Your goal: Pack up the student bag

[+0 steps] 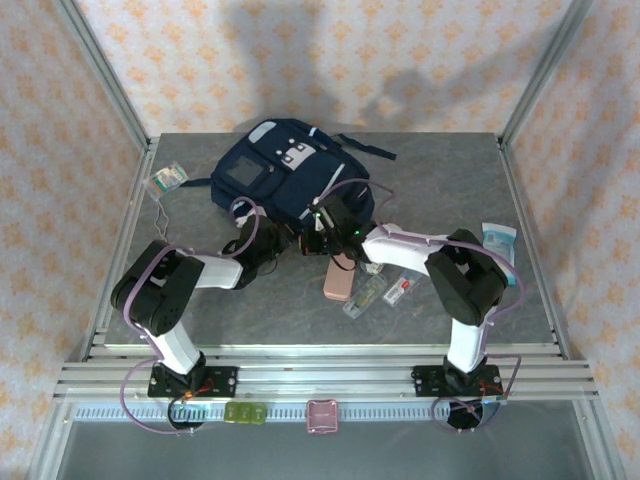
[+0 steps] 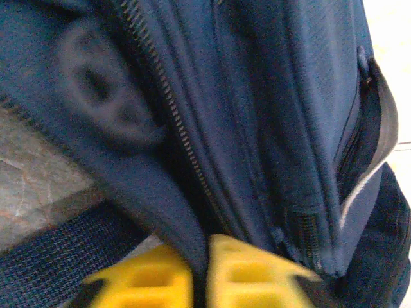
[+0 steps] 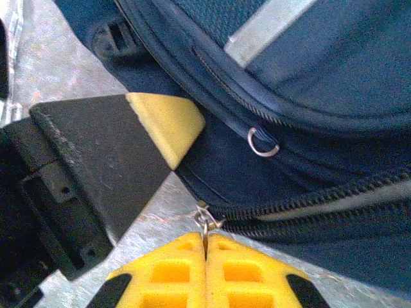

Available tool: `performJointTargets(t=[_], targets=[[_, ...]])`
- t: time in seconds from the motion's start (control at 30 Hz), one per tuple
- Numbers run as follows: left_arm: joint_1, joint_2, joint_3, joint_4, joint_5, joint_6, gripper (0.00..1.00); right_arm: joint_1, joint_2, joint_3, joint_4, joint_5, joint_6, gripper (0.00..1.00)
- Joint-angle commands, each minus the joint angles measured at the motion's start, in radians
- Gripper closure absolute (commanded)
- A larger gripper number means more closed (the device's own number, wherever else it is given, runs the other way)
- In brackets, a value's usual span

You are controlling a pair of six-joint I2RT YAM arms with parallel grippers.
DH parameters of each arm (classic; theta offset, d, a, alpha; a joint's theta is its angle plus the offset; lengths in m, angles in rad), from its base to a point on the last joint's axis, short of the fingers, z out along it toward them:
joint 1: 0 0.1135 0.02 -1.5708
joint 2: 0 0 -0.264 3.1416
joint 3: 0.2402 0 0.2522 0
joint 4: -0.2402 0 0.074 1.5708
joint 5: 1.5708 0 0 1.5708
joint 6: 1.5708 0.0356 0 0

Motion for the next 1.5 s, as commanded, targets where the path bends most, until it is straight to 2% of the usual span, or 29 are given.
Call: performJointTargets(t=[0.0, 0.13, 0.37, 0.47, 0.6, 0.77, 0.93, 1.07, 1.17, 1.3, 1.4, 1.47], targets=[[0.016, -0.002, 0.028, 0.048, 0.003, 0.009, 1.00, -0.002, -0.033, 0.041, -0.142, 0.049, -0.057, 1.00], [0.032, -0.049, 0.009, 0.025, 0.020, 0.047, 1.00, -0.061, -0.064, 0.012, -0.244, 0.117, -0.080, 1.00], [0.063, -0.115, -0.012, -0.022, 0.077, 0.117, 1.00, -0.233, -0.209, -0.100, -0.305, 0.307, -0.116, 1.00], [0.063, -0.129, 0.015, -0.052, 0.109, 0.170, 1.00, -0.266, -0.224, -0.107, -0.313, 0.356, -0.141, 1.00], [0.063, -0.149, 0.084, -0.108, 0.121, 0.269, 1.00, -0.259, -0.254, -0.118, -0.283, 0.247, -0.139, 1.00], [0.088, -0.156, 0.194, -0.199, 0.141, 0.406, 1.00, -0.190, -0.308, -0.138, -0.246, 0.167, -0.130, 1.00], [0.128, -0.175, 0.217, -0.238, 0.185, 0.425, 1.00, -0.165, -0.319, -0.133, -0.224, 0.229, -0.098, 1.00], [0.144, -0.216, 0.184, -0.289, 0.187, 0.493, 1.00, -0.195, -0.350, -0.158, -0.142, 0.191, -0.088, 0.78], [0.169, -0.250, 0.153, -0.337, 0.178, 0.521, 1.00, -0.234, -0.338, -0.152, -0.113, 0.178, -0.073, 0.70], [0.216, -0.313, 0.101, -0.359, 0.136, 0.529, 1.00, -0.261, -0.280, -0.126, -0.085, 0.139, -0.059, 0.64], [0.258, -0.367, 0.078, -0.397, 0.051, 0.508, 1.00, -0.260, -0.233, -0.108, -0.057, 0.053, -0.036, 0.64], [0.273, -0.387, 0.067, -0.425, 0.000, 0.489, 0.79, -0.247, -0.218, -0.117, -0.022, 0.017, -0.027, 0.63]])
